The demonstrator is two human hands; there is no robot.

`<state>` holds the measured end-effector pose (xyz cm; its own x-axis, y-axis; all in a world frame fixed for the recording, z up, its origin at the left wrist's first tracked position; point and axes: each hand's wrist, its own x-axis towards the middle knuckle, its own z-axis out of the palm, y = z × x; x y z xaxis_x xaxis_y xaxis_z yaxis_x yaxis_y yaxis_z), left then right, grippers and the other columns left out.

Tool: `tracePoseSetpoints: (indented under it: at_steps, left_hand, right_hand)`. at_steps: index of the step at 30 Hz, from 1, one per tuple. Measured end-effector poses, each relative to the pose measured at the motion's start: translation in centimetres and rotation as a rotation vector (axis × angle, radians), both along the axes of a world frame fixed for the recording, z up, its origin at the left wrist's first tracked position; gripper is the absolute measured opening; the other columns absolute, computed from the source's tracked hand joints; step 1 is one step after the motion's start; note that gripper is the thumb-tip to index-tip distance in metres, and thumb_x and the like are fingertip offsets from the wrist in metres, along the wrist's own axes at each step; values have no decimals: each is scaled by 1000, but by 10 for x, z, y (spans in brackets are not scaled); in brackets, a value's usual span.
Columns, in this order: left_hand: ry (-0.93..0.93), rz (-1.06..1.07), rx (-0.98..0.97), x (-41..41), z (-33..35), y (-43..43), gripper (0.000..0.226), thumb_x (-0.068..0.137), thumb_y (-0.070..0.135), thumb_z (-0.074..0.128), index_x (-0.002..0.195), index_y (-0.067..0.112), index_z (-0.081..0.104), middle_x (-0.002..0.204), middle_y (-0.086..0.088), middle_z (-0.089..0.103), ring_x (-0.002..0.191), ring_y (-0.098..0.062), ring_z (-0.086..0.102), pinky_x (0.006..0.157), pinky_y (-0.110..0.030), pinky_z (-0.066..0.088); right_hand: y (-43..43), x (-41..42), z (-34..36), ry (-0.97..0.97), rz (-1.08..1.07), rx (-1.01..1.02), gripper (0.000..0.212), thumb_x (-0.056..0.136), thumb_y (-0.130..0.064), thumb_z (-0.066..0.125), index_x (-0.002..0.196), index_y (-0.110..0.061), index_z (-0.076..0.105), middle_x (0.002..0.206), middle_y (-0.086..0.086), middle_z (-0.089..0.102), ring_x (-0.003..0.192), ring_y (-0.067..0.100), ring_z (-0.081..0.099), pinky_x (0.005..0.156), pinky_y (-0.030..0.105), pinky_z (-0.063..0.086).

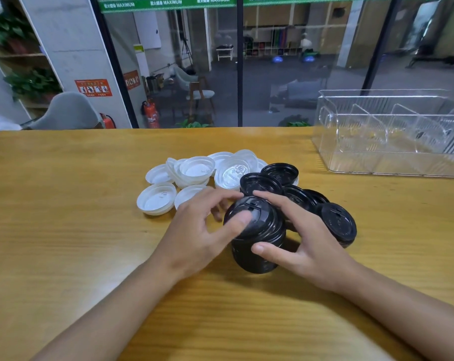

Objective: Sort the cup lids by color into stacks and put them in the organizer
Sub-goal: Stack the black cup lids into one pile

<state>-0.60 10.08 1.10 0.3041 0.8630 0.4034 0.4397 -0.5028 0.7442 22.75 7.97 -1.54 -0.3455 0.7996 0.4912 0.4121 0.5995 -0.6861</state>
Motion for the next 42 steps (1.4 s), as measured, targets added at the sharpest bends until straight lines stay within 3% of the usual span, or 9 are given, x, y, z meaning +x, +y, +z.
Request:
tracePoseSetpoints:
  at_steps: [5, 7, 10, 16, 20, 24, 27, 33, 42]
  left_hand:
    - [-28, -274, -56, -6, 5, -2, 61, 84, 28, 65, 144, 33, 55, 142, 14, 62, 142, -14, 52, 109, -23, 43]
    - [-73, -287, -65, -6, 7, -3, 63, 83, 22, 69, 143, 33, 55, 139, 12, 67, 141, -15, 54, 110, -31, 47]
    - [-121, -149, -38, -4, 7, -2, 63, 75, 43, 80, 135, 42, 60, 122, 13, 71, 124, -13, 64, 98, -33, 51]
    - [-58, 7, 39, 13, 0, 1, 60, 61, 70, 81, 112, 40, 72, 100, 12, 62, 100, -13, 60, 77, -13, 42]
    - [-54, -83, -17, 7, -2, 0, 60, 71, 66, 73, 124, 38, 68, 116, 16, 62, 113, -9, 59, 85, -14, 41]
    - [-140, -295, -153, -5, 3, 4, 61, 84, 35, 66, 144, 27, 57, 142, 9, 65, 139, -14, 55, 110, -32, 46]
    - [-160, -290, -174, -6, 4, 5, 62, 83, 21, 75, 142, 27, 59, 137, 6, 70, 137, -13, 59, 107, -33, 50]
    - [-213, -158, -82, 1, 2, 3, 59, 71, 43, 88, 127, 34, 70, 115, 8, 74, 112, -17, 68, 88, -36, 54]
    - [-140, -132, -40, 2, -2, 4, 64, 66, 50, 89, 125, 35, 72, 114, 10, 68, 108, -15, 65, 84, -27, 51]
  right_hand:
    - [-1, -1, 1, 11, 8, -12, 77, 88, -38, 81, 155, -27, 44, 145, -16, 61, 134, 9, 60, 109, 25, 49]
    - [-2, -1, 1, 14, 10, -39, 84, 88, -42, 82, 158, -33, 37, 143, -17, 61, 134, 8, 60, 110, 27, 49]
    - [-2, -1, 1, 33, 13, -65, 94, 85, -43, 83, 161, -40, 27, 138, -19, 62, 130, 9, 63, 111, 32, 49]
    - [0, -1, 0, 20, 20, -25, 86, 86, -43, 84, 158, -33, 38, 142, -18, 61, 132, 11, 62, 109, 29, 50]
    - [-2, -2, 1, 33, 24, -9, 76, 87, -45, 80, 152, -27, 46, 142, -18, 62, 131, 11, 63, 105, 23, 51]
    - [-2, -2, 1, 23, 15, -16, 75, 88, -40, 81, 152, -27, 46, 143, -18, 61, 132, 9, 61, 106, 22, 50]
    - [-1, -2, 1, 18, 14, -32, 80, 86, -42, 83, 154, -30, 43, 145, -19, 60, 133, 8, 61, 109, 25, 49]
    - [-1, 0, 1, 11, -2, -52, 96, 80, -56, 83, 159, -41, 31, 144, -24, 60, 134, 3, 59, 114, 33, 47]
    - [0, 0, -1, 20, 8, 12, 82, 82, -46, 85, 153, -26, 49, 147, -18, 58, 137, 9, 57, 108, 23, 49]
